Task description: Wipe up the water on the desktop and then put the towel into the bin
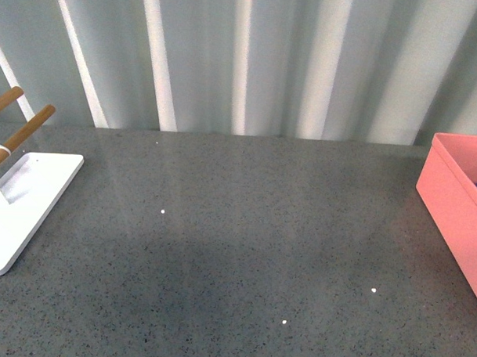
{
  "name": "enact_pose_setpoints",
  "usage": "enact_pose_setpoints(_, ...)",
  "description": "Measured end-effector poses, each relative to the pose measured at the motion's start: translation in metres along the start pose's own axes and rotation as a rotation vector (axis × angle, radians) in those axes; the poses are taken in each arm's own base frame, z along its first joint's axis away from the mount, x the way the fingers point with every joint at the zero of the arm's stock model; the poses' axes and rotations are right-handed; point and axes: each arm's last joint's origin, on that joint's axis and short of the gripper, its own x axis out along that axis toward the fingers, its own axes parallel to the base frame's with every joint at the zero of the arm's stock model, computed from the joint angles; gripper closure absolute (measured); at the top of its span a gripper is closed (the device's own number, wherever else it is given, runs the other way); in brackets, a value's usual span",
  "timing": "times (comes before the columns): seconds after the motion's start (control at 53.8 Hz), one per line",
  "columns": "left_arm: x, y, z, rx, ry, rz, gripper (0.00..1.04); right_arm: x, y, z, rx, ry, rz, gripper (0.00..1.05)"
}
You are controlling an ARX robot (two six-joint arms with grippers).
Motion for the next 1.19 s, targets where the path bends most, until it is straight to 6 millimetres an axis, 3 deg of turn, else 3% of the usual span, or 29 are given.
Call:
enact_pose_setpoints(0.093, 0.0, 0.0, 0.0, 0.0, 0.0, 0.001, 0.07, -0.033, 0.013, 0.005, -0.024, -0.202, 0.001, 0.7)
enact_pose_setpoints(0.223, 0.0, 0.0, 0.0, 0.0, 0.0, 0.0, 0.07, -0.063, 0.024, -0.023, -0.017, -0.164, 0.001, 1.02)
enact_pose_setpoints(0.335, 0.0, 0.0, 0.0, 0.0, 0.0, 0.0, 0.07, -0.086, 0.031, -0.034, -0.014, -0.175, 0.002, 1.01)
enact_pose_setpoints(0.651, 0.0, 0.0, 0.0, 0.0, 0.0, 0.0, 0.07, -0.12, 0.046, -0.052, -0.015, -0.17, 0.007, 1.01)
enact_pose_setpoints(0.912, 0.0, 0.0, 0.0, 0.0, 0.0, 0.0, 0.07, -0.136, 0.046, -0.067, -0.015, -0.169, 0.007, 1.01)
enact_pose_setpoints(1.191, 0.0, 0.0, 0.0, 0.0, 0.0, 0.0, 0.07, -0.149, 0.046, -0.062, -0.011, -0.192, 0.003, 1.01)
